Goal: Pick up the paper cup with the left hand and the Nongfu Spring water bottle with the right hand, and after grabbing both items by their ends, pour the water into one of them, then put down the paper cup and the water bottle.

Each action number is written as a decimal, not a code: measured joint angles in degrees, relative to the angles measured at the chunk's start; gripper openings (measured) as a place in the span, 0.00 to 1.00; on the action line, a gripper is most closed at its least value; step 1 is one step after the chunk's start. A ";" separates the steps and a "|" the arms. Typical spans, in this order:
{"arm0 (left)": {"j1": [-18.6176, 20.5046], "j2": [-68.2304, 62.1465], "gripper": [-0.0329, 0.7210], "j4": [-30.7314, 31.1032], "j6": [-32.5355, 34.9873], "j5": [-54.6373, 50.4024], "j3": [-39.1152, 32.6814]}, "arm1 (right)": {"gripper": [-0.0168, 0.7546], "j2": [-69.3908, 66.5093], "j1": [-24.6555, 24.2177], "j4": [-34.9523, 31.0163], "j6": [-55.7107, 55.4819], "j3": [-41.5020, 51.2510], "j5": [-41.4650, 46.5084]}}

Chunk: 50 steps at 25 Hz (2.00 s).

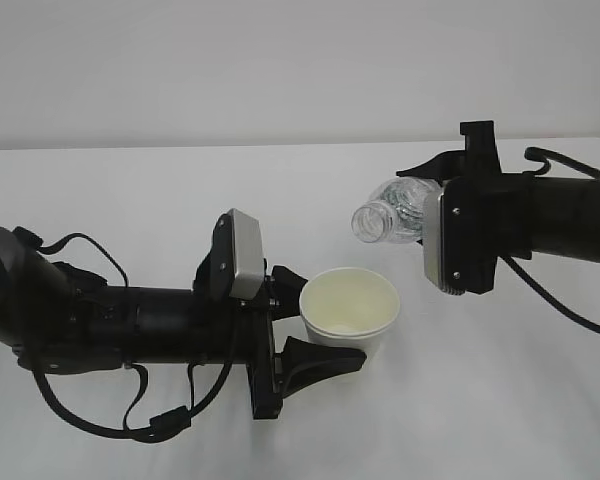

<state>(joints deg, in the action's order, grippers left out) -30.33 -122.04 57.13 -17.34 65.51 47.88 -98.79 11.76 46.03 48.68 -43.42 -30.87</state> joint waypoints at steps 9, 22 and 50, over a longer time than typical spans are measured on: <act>0.00 0.00 0.67 0.14 0.00 0.00 0.00 | 0.61 0.00 0.00 -1.05 2.29 0.00 -0.61; 0.00 0.00 0.67 0.99 0.00 0.00 0.00 | 0.61 0.00 0.00 -1.19 6.60 0.00 -1.12; 0.00 0.00 0.67 1.43 -0.54 0.00 0.00 | 0.61 0.00 0.00 -1.21 15.55 0.00 -4.28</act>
<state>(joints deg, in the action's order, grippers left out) -30.33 -122.04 58.56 -17.88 65.51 47.88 -98.79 11.76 44.82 64.23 -43.42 -35.15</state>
